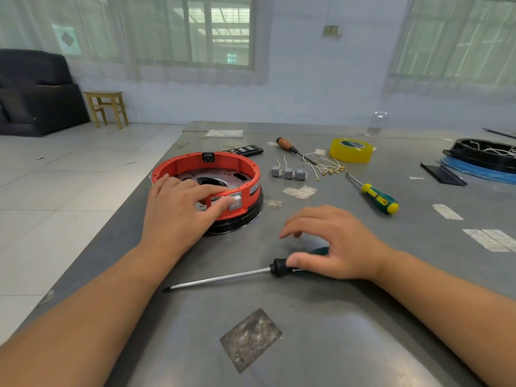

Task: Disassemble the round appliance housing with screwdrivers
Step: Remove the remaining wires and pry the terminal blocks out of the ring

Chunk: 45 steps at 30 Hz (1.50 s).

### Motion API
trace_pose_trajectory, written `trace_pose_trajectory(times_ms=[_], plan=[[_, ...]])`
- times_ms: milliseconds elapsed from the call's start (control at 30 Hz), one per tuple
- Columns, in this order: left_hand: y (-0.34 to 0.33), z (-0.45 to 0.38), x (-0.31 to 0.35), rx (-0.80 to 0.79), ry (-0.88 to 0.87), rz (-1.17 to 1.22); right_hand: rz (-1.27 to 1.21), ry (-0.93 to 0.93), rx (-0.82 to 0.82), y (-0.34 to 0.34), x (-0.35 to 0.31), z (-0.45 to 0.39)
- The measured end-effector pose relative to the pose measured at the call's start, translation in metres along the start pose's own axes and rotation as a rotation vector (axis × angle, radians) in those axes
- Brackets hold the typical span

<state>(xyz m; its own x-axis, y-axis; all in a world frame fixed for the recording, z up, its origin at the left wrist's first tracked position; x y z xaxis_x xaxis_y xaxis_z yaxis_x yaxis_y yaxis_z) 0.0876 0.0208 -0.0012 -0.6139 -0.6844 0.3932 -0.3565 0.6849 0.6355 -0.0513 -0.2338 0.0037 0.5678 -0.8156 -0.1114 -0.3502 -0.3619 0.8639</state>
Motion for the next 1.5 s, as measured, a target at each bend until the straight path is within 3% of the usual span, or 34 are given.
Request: trace_pose_trajectory(times_ms=[233, 433, 633, 800, 1033, 1167, 1500], plan=[[-0.002, 0.001, 0.001, 0.012, -0.037, -0.083, 0.241, 0.246, -0.136, 0.004, -0.013, -0.005], [-0.004, 0.0, 0.001, -0.003, -0.066, -0.075, 0.356, 0.296, -0.231, -0.005, -0.014, -0.009], [-0.005, -0.003, -0.007, -0.045, -0.013, -0.016, 0.378, 0.112, -0.31, -0.003, 0.007, -0.005], [-0.007, -0.003, -0.01, -0.06, 0.022, 0.041, 0.291, -0.093, -0.272, -0.003, 0.028, -0.002], [-0.001, -0.001, -0.008, -0.082, -0.027, 0.076, 0.351, -0.261, -0.17, -0.004, 0.048, 0.003], [-0.001, -0.002, -0.009, -0.082, -0.019, 0.106, 0.422, -0.318, -0.071, -0.003, 0.053, 0.006], [0.001, 0.001, -0.01, -0.113, 0.001, 0.152, 0.407, -0.378, -0.067, -0.006, 0.053, 0.005]])
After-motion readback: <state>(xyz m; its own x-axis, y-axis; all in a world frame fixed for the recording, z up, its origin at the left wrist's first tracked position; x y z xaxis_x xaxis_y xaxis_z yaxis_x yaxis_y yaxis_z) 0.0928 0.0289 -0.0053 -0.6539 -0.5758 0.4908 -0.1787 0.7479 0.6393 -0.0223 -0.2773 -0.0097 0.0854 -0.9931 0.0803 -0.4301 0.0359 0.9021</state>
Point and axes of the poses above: each hand's wrist, its own z-axis away from the middle knuckle, its own y-axis out of the back of the hand, x = y × z, the point moved 1 cm from there along -z, towards the middle knuckle, and after that the axes turned 6 degrees about y, right-handed, at the moved point
